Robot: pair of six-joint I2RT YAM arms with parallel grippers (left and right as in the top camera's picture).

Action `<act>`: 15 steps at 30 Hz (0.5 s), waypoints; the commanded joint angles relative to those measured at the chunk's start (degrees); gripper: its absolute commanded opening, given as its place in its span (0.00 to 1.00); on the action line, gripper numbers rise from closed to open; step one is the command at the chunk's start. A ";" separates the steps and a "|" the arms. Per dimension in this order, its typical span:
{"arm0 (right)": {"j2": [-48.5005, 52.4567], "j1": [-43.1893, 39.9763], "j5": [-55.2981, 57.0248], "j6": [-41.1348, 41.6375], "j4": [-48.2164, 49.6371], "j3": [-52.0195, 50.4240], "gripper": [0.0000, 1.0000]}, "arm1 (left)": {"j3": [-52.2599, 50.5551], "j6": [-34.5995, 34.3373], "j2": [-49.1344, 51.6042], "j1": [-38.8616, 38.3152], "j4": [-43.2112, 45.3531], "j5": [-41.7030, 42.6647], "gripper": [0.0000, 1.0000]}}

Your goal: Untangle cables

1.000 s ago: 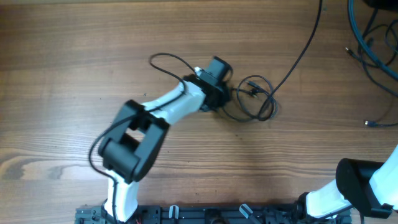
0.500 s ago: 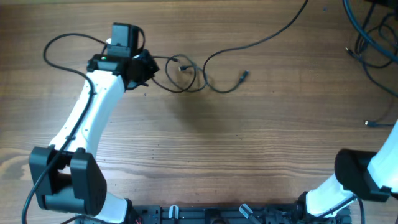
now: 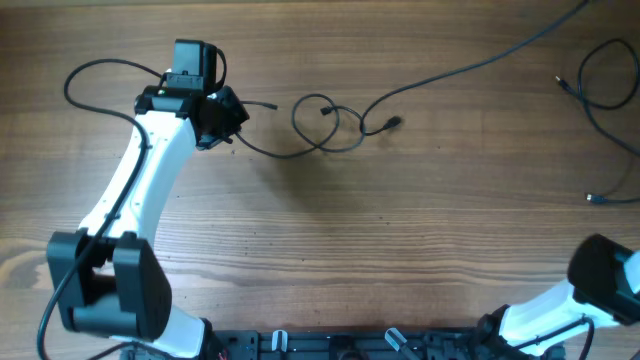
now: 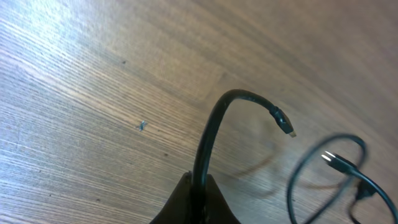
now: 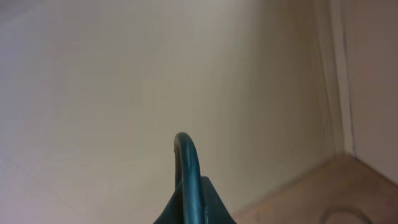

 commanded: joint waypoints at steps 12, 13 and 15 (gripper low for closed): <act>-1.38 -23.17 -5.40 7.26 5.55 0.28 0.04 | -0.17 0.68 13.62 -0.26 1.05 -5.27 0.04; -0.50 -22.91 -2.97 4.55 4.37 0.28 0.04 | -0.17 0.68 13.97 -0.26 1.18 -5.95 0.04; 1.05 -21.92 -0.87 -0.79 2.75 0.28 0.04 | -0.17 0.70 14.73 -0.22 1.36 -6.86 0.04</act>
